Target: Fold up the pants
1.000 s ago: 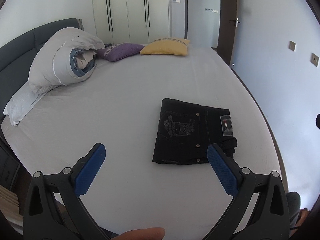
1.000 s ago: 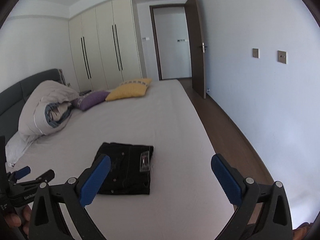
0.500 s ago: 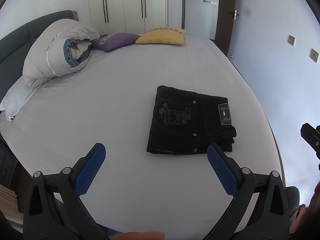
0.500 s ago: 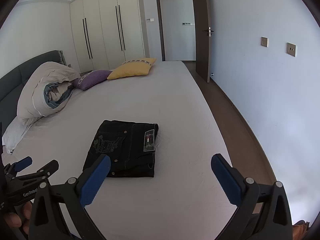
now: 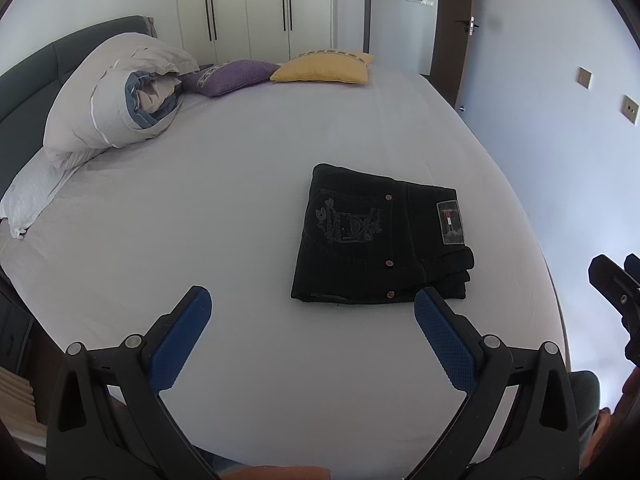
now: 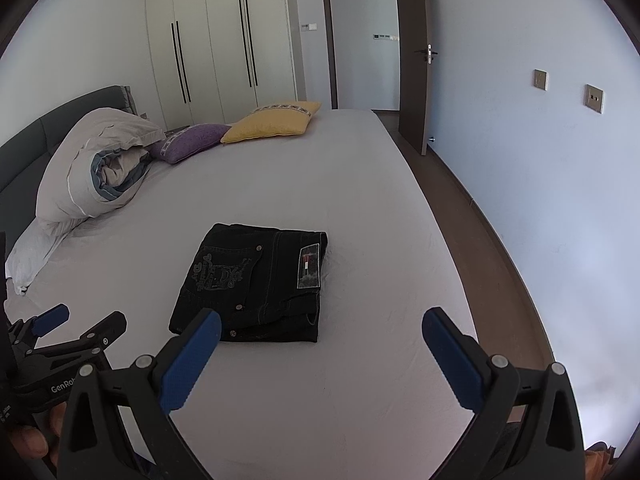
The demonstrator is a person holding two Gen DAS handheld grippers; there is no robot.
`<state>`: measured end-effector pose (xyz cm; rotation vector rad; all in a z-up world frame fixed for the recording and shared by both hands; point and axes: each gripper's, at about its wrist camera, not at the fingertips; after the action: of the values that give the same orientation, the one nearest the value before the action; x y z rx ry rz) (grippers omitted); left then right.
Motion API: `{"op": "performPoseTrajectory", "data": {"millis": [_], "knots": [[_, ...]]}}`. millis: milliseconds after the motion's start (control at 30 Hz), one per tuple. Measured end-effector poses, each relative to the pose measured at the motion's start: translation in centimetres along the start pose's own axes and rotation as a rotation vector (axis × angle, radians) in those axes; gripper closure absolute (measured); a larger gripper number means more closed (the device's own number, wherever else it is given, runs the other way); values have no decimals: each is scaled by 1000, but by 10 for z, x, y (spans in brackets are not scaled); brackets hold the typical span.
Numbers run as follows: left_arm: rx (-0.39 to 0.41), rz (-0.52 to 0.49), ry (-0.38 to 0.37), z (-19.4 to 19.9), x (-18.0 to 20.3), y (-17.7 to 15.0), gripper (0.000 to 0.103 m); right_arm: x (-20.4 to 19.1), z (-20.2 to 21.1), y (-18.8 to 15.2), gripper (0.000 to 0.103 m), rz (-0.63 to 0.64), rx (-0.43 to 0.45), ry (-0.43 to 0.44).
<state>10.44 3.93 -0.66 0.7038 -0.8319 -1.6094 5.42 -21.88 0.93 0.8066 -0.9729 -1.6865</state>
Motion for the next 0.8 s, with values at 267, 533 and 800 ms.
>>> {"op": "performPoseTrajectory", "data": {"millis": [267, 533, 800], "knots": [[-1, 2, 0, -1, -1, -1, 0, -5, -3, -4, 0, 7, -17, 7], [-6, 4, -1, -2, -1, -4, 0, -10, -4, -7, 0, 12, -25, 12], [-7, 5, -3, -2, -2, -5, 0, -15, -4, -11, 0, 14, -30, 12]]}}
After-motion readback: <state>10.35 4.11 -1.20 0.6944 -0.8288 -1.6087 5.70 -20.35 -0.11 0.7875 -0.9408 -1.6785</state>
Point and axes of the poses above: each gripper's, at about its wrist camera, not at the fingertips, and z roughly against the way its jaws point, x to its right, y to its top, and after that the axes turned 12 degrees about x, right-handed
